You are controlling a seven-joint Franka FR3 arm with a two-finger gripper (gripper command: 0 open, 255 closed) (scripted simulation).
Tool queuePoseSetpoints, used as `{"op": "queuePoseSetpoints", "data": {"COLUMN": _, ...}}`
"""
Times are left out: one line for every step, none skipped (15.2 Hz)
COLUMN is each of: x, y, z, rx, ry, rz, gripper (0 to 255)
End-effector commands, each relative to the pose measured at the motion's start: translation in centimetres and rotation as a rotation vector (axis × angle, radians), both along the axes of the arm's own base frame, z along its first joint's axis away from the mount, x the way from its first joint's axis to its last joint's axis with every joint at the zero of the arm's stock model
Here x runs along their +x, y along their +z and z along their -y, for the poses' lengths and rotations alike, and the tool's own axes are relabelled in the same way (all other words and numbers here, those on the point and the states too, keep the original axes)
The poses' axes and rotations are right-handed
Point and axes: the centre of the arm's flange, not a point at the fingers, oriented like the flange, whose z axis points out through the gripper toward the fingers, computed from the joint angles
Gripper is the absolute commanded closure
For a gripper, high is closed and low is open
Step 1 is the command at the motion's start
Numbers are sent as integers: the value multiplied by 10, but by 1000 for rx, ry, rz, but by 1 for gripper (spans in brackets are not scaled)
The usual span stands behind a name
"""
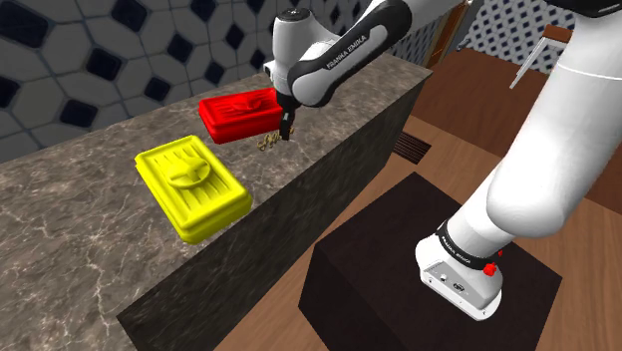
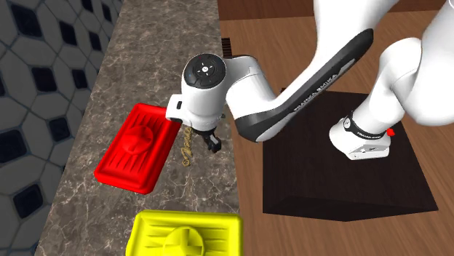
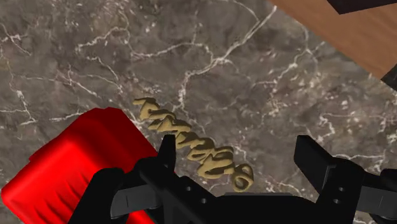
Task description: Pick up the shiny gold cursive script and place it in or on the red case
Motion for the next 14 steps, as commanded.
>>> {"op": "queuePoseSetpoints", "data": {"x": 17, "y": -15, "z": -10, "rx": -16, "ry": 40, "rz": 20, "gripper": 0}}
{"op": "queuePoseSetpoints", "data": {"x": 25, "y": -24, "z": -16, "rx": -24, "ry": 59, "rz": 29, "gripper": 0}}
{"op": "queuePoseSetpoints", "data": {"x": 32, "y": -32, "z": -22, "rx": -32, "ry": 78, "rz": 38, "gripper": 0}}
{"op": "queuePoseSetpoints", "data": {"x": 40, "y": -40, "z": -27, "rx": -40, "ry": 97, "rz": 48, "gripper": 0}}
{"op": "queuePoseSetpoints", "data": {"x": 44, "y": -44, "z": -31, "rx": -44, "ry": 107, "rz": 53, "gripper": 0}}
{"op": "queuePoseSetpoints", "data": {"x": 45, "y": -49, "z": -30, "rx": -44, "ry": 107, "rz": 53, "gripper": 0}}
{"op": "queuePoseSetpoints", "data": {"x": 46, "y": -54, "z": -29, "rx": -44, "ry": 107, "rz": 53, "gripper": 0}}
{"op": "queuePoseSetpoints", "data": {"x": 47, "y": -60, "z": -28, "rx": -44, "ry": 107, "rz": 53, "gripper": 0}}
{"op": "queuePoseSetpoints", "data": {"x": 49, "y": -65, "z": -27, "rx": -44, "ry": 107, "rz": 53, "gripper": 0}}
{"op": "queuePoseSetpoints", "data": {"x": 50, "y": -70, "z": -26, "rx": -44, "ry": 107, "rz": 53, "gripper": 0}}
{"op": "queuePoseSetpoints", "data": {"x": 51, "y": -75, "z": -26, "rx": -44, "ry": 107, "rz": 53, "gripper": 0}}
{"op": "queuePoseSetpoints", "data": {"x": 52, "y": -80, "z": -25, "rx": -44, "ry": 107, "rz": 53, "gripper": 0}}
{"op": "queuePoseSetpoints", "data": {"x": 52, "y": -83, "z": -24, "rx": -44, "ry": 107, "rz": 53, "gripper": 0}}
{"op": "queuePoseSetpoints", "data": {"x": 52, "y": -83, "z": -24, "rx": -44, "ry": 107, "rz": 53, "gripper": 0}}
